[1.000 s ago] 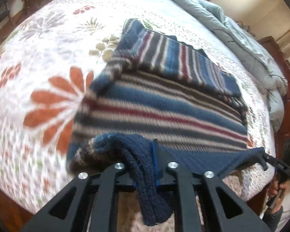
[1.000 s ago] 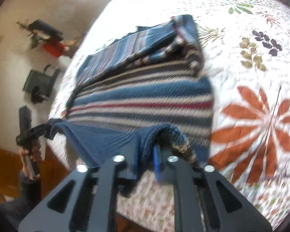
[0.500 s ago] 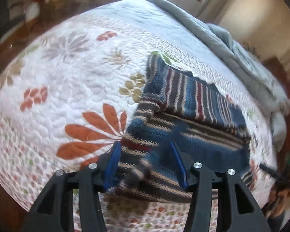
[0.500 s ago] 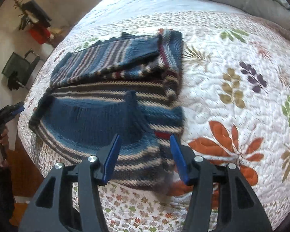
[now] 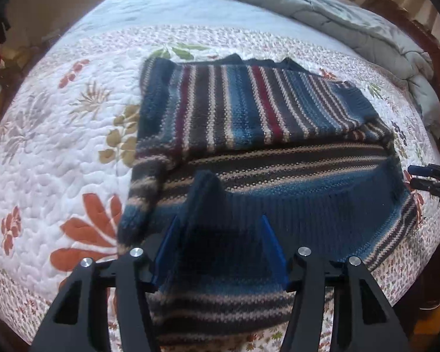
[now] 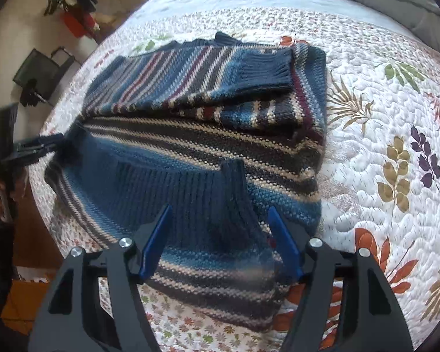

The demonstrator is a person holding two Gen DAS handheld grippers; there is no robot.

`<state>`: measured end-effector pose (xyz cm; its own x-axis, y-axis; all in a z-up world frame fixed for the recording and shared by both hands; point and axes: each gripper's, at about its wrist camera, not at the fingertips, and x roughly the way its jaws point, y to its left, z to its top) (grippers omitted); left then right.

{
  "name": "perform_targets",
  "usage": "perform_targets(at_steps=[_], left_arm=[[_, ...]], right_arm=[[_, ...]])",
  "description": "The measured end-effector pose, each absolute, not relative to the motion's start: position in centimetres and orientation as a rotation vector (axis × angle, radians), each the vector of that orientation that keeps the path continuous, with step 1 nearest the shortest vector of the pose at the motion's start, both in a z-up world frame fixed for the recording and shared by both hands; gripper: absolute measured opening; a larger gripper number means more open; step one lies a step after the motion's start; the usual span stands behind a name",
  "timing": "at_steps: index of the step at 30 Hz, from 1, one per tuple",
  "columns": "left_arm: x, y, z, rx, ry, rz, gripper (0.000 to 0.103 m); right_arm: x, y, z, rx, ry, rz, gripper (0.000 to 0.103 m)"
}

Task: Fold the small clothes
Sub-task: 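Open both tools to release the folded hem, then grasp the folded hem edge with the left tool while the right tool grasps it, lift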

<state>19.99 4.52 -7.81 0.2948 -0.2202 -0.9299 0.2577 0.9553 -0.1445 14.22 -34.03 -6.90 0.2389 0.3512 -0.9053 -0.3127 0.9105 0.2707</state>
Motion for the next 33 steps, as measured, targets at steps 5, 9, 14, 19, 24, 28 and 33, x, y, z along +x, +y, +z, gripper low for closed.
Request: perform_targets(at_steps=[5, 9, 14, 19, 24, 28, 33], left_arm=[[20.5, 3.2, -9.0, 0.090, 1.258, -0.308, 0.057], [21.1, 2.3, -10.6, 0.106, 1.293, -0.289, 0.057], [21.6, 2.5, -11.5, 0.054, 1.309, -0.301, 0.055], [21.2, 3.7, -11.6, 0.049, 1.295, -0.265, 0.010], [19.3, 4.4, -9.5, 0.004, 1.238, -0.296, 0.007], [18.8, 5.1, -7.2, -0.038, 1.173, -0.285, 0.007], [21.1, 6.0, -3.0, -0.086, 1.065, -0.266, 0.007]], right_arm=[[14.8, -33.4, -8.3, 0.009, 1.294, 0.435, 0.067], [15.1, -32.7, -9.1, 0.003, 1.314, 0.421, 0.067], [16.1, -32.6, -9.9, 0.024, 1.324, 0.409, 0.063], [16.4, -32.7, -10.6, 0.025, 1.345, 0.431, 0.009], [14.9, -34.1, -8.4, 0.104, 1.266, 0.485, 0.009], [14.2, -35.0, -5.8, 0.117, 1.207, 0.498, 0.008], [16.1, -36.2, -2.4, 0.135, 1.122, 0.477, 0.008]])
